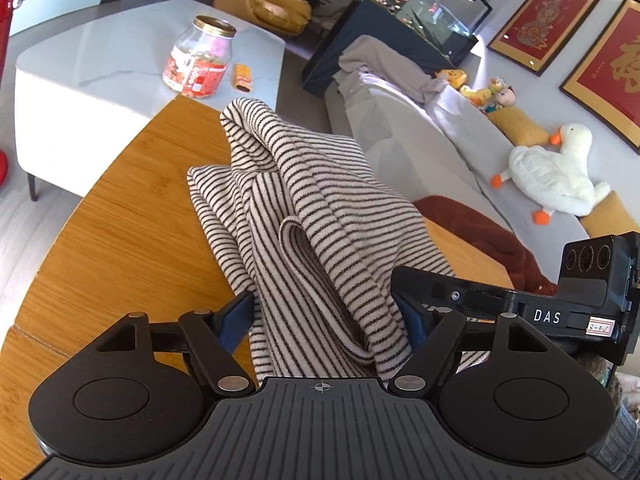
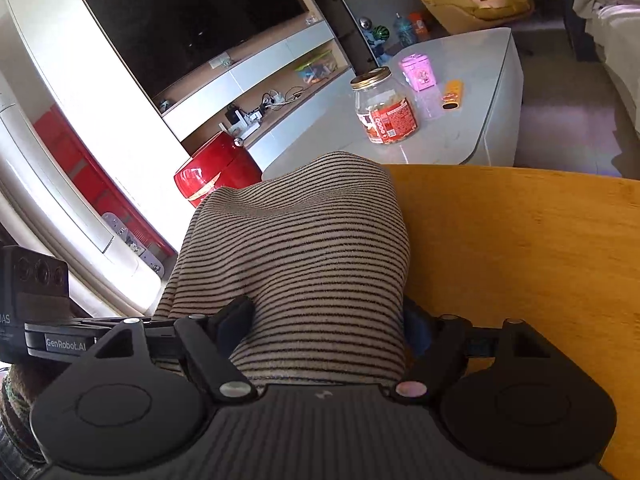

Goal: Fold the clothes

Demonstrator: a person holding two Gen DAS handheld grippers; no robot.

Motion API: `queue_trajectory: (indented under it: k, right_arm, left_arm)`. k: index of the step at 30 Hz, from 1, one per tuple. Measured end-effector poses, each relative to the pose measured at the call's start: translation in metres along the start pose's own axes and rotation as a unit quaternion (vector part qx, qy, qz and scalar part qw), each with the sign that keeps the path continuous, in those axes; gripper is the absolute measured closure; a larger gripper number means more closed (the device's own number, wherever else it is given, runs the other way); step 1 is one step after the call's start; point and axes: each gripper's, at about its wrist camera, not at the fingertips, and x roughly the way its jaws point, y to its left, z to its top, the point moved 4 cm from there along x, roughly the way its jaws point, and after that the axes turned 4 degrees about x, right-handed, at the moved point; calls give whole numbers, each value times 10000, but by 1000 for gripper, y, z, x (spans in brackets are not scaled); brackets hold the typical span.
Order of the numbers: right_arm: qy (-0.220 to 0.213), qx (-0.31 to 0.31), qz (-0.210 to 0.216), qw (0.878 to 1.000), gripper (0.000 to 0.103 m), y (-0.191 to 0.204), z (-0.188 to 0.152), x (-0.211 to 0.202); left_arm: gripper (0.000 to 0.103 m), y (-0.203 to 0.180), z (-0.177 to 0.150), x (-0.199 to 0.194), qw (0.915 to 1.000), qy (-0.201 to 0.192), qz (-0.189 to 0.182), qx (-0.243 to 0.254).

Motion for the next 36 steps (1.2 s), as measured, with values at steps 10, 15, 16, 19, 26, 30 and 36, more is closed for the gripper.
queue_trajectory:
  k: [10, 15, 16, 19, 26, 30, 36]
  right_arm:
    - [186, 661, 446, 9966, 20, -10, -14, -16]
    - [-158, 31, 150, 9998, 38, 10, -9, -29]
    - [-183, -67, 66, 9998, 39, 11, -10, -29]
    - [-257, -363, -183, 9988, 40, 13, -10, -28]
    - [-429, -1051, -764, 9906, 38, 18, -11, -26]
    - [-507, -1696, -1129, 9777, 36, 38, -15, -25]
    - [-815, -2130, -1092, 9675, 36, 68, -15, -51]
  left_arm:
    - [20, 4, 3, 5, 9998, -35, -195, -98]
    - [20, 19, 17, 10, 9974, -155, -483, -514]
    - [20, 20, 19, 13, 9976, -136, -452, -497]
    - [20, 14, 22, 17, 9998, -41, -198, -69]
    - [21, -38, 54, -39, 9878, -860, 279, 1265]
    - [21, -52, 77, -15, 9884, -644, -210, 1358]
    - [34, -18, 72, 34, 9897, -202, 42, 1416]
